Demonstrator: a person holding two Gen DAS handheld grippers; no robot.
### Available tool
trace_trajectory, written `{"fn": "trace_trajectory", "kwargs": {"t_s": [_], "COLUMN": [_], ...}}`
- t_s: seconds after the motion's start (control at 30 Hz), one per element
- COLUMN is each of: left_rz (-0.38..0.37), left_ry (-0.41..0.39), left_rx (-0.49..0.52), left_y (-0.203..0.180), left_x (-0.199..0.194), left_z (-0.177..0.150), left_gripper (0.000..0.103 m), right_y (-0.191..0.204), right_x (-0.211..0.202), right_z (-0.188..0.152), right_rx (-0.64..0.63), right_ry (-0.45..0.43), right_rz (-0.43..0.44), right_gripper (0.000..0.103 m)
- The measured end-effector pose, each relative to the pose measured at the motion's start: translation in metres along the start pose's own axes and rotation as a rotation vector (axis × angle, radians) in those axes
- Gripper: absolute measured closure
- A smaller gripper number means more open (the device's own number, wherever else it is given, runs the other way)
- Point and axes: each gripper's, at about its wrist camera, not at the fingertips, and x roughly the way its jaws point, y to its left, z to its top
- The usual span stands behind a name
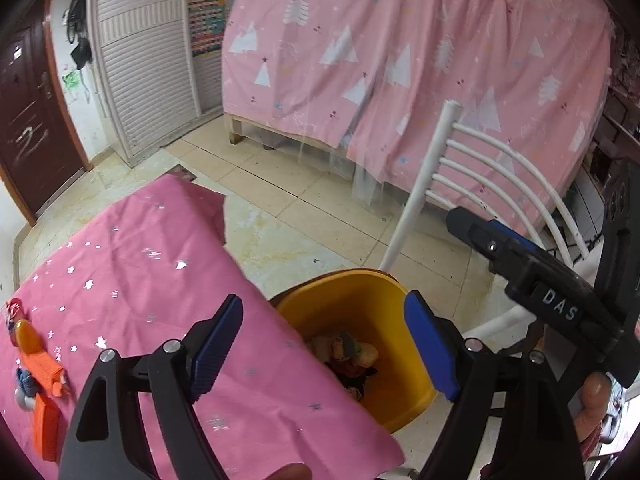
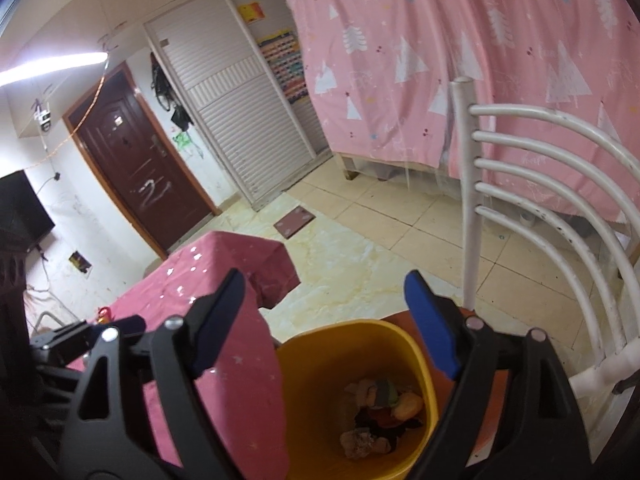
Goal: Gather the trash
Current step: 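Move both open tools back over the pink table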
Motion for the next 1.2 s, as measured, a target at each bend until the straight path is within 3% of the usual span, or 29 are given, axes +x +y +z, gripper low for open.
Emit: {"fn": "trace_trajectory", "kwargs": {"t_s": [0.47, 0.87, 1.2], "left_rz": [0.084, 0.259, 0.391], "left_ry": [-0.07, -0.113, -0.069], "left_rx": [-0.08, -0.188, -0.325], "left_y": [0.083, 0.206, 0.333], "left_x": [-0.042, -0.071, -0.073], "left_z": [0.004, 0.008, -0.008], "left_gripper": [0.027, 0.023, 0.022], "right_y": [0.079, 0.162, 0.265], "right_x": [0.02, 0.059, 0.084], "right_z": [-0.003, -0.015, -0.048], "right_rx": [-0.151, -0.267, -0.442], "right_ry": [0.05, 0.132, 0.216], "right_rz": [0.051, 0.132, 0.27], "right_gripper": [0.024, 0.024, 0.023]}}
